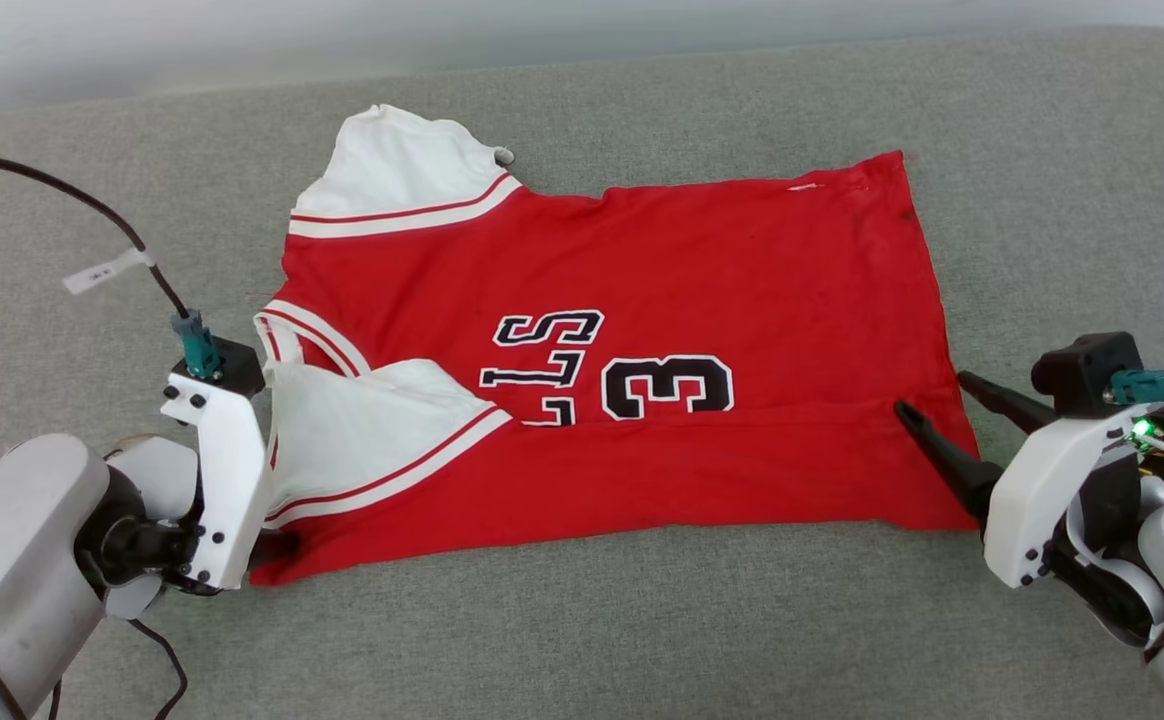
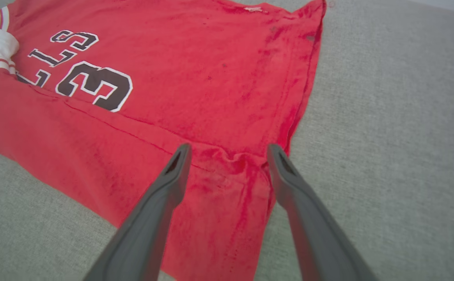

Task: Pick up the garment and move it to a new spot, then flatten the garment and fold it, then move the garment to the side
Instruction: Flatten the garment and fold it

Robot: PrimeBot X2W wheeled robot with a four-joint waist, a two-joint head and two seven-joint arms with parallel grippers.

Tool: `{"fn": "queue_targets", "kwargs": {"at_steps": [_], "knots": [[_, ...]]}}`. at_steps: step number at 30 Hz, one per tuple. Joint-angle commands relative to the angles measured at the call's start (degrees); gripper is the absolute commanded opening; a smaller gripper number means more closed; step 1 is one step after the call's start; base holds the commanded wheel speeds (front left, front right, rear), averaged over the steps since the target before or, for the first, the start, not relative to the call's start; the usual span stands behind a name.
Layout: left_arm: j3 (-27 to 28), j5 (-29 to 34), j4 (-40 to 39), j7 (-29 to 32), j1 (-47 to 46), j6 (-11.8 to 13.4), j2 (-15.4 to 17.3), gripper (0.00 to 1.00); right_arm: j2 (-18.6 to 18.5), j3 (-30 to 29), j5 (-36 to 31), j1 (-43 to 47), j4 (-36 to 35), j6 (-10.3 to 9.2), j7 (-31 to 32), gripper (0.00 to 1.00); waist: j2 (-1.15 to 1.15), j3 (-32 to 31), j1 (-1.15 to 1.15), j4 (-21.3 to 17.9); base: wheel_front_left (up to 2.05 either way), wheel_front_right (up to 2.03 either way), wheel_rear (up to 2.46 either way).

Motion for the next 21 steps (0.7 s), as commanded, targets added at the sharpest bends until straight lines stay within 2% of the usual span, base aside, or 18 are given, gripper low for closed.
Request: {"fn": "queue_targets", "kwargs": {"at_steps": [1, 2, 3, 4, 5, 9, 13, 16, 21], "knots": [[-1.37, 0.01, 1.53, -0.49, 2.71, -0.33, -1.47, 1.00, 0.26, 0.44, 0.60, -1.48, 0.32, -0.04, -0.39, 1.00, 0.00, 0.26, 0.01, -0.29, 0.00, 0.00, 0.00], [-1.59, -0.09, 2.03, -0.76, 2.97, -0.45, -1.74, 1.00, 0.11, 0.58, 0.70, -1.80, 0.54, -0.04, -0.46, 1.00, 0.00, 0.26, 0.01, -0.34, 0.00, 0.00, 0.00], [-1.89, 0.13, 2.28, -1.08, 3.01, -0.70, -1.99, 0.67, -0.10, 0.73, 0.70, -2.13, 0.74, -0.04, -0.55, 1.00, 0.00, 0.21, 0.01, -0.35, 0.00, 0.00, 0.00], [-2.16, 0.34, 2.49, -1.39, 2.96, -0.87, -2.21, 0.29, -0.40, 0.86, 0.72, -2.53, 0.87, -0.04, -0.47, 1.00, 0.00, 0.09, 0.01, -0.30, 0.00, 0.00, 0.00], [-2.31, 0.45, 2.66, -1.50, 2.81, -1.18, -2.37, 0.00, -0.79, 1.02, 0.66, -3.04, 0.96, -0.04, -0.42, 1.00, 0.00, -0.11, 0.01, -0.21, 0.00, 0.00, 0.00], [-2.08, 0.90, 1.55, -3.31, 1.29, -1.84, -1.91, 0.00, -3.28, 1.39, -0.14, -5.99, 0.40, -0.04, 0.51, 1.00, 0.00, -1.37, 0.01, 0.21, 0.00, 0.00, 0.00], [-1.10, 0.83, -0.97, -5.75, -0.38, -2.31, -0.68, 0.00, -7.82, 3.72, -0.01, -9.51, -1.65, -0.04, 5.58, 1.00, 0.00, -2.54, 0.01, 0.97, 0.00, 0.00, 0.00], [-1.26, 1.63, -3.21, -6.79, -1.34, -2.48, 0.63, 0.00, -11.84, 7.02, 1.82, -12.32, -4.16, -0.04, 12.55, 1.00, 0.00, -3.07, 0.01, 1.55, 0.00, 0.00, 0.00], [-1.64, 2.20, -6.56, -7.62, -1.58, -2.60, 1.98, 0.00, -17.65, 14.15, 8.10, -16.05, -8.65, -0.04, 28.31, 1.00, 0.00, -2.88, 0.01, 2.50, 0.00, 0.00, 0.00]]}}
